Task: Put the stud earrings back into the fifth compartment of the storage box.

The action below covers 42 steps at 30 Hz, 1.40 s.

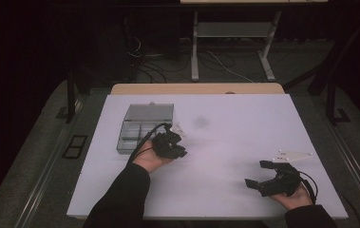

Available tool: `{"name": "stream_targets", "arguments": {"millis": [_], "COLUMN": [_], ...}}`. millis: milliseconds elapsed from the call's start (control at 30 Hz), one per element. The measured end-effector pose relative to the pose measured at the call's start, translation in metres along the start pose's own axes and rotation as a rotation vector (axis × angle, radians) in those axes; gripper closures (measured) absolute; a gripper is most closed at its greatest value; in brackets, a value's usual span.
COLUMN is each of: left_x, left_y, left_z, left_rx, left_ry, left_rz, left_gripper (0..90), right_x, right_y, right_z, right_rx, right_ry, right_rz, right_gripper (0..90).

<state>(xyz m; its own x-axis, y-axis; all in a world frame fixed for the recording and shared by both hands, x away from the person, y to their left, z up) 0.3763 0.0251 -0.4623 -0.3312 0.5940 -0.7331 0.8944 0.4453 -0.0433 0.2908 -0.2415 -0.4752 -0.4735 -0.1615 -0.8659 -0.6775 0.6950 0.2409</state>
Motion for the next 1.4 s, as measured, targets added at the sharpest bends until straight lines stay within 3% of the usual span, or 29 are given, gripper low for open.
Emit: {"name": "stream_targets", "arguments": {"millis": [367, 800, 1400], "left_x": [-0.011, -0.016, -0.01], "left_y": [0.006, 0.018, 0.055], "left_z": [-0.021, -0.041, -0.075], "left_rx": [-0.018, -0.045, -0.14], "left_ry": [-0.048, -0.057, -0.088], "left_rz": [0.002, 0.012, -0.047], "left_gripper": [79.0, 79.1, 79.0], "right_x": [0.0, 0.0, 0.0], "right_y": [0.0, -0.001, -0.001], "right_z": [0.0, -0.001, -0.001], "right_rx": [0.0, 0.0, 0.004], "right_ry": [-0.001, 0.003, 0.001], "right_rz": [0.0, 0.004, 0.002], "right_gripper": [0.3, 0.3, 0.3]}}
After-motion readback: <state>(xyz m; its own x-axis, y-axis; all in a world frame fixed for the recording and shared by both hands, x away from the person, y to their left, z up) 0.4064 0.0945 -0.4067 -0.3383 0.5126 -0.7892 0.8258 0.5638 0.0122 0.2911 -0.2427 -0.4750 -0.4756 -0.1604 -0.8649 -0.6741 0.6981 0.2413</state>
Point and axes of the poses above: each handheld gripper's, and its own axes: z roughly forward along the jaws, x roughly out of its underside, y roughly to its left, the point moved 8 cm from there along z, roughly forward along the jaws, and after that the axes turned 12 degrees about -y, right-handed, at the moved point
